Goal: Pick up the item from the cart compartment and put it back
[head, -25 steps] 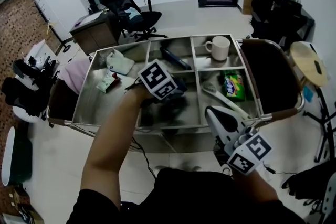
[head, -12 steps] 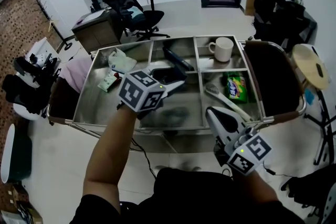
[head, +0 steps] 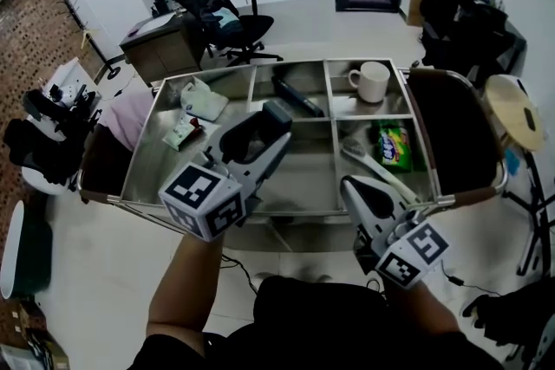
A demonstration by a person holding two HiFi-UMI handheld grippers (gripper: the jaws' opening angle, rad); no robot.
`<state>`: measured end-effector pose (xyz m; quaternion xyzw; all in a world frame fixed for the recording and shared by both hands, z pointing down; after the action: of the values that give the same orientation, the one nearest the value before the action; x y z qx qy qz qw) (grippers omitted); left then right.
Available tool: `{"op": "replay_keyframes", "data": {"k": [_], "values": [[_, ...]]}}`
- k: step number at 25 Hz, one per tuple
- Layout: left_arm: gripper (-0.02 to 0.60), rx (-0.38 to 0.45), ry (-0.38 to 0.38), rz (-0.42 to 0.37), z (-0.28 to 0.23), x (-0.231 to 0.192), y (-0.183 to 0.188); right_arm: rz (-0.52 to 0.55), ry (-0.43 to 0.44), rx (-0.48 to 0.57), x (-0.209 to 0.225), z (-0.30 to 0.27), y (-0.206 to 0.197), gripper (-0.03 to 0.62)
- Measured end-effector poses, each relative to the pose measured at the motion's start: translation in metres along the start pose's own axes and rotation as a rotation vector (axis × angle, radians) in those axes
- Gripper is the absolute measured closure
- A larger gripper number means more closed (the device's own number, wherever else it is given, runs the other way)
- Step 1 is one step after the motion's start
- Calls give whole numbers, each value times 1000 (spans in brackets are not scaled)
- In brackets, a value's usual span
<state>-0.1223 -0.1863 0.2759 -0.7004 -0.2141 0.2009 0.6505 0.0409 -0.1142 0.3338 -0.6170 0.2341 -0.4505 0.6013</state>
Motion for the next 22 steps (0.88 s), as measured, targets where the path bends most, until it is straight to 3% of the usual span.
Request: {"op": "replay_keyframes", "data": {"k": [5, 16, 22], "values": [[350, 43, 54, -9, 24, 15, 1, 12, 1, 10, -1, -2, 1, 579], [351, 235, 101, 69, 82, 26, 0, 15, 3, 11, -1, -1, 0, 579], [350, 296, 187, 100, 106, 35, -13, 25, -1, 21, -2, -1, -1, 579]]}}
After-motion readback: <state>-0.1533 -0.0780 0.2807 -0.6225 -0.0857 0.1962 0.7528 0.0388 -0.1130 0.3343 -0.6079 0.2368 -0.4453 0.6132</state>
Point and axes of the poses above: the fingertips, and each gripper's own axes: z backward along the fingers, x to its right, y out of its top, the point moved 4 cm from there along z, backward along the fingers, and after that the axes turned 8 degrees about y, right-handed, at the moved point
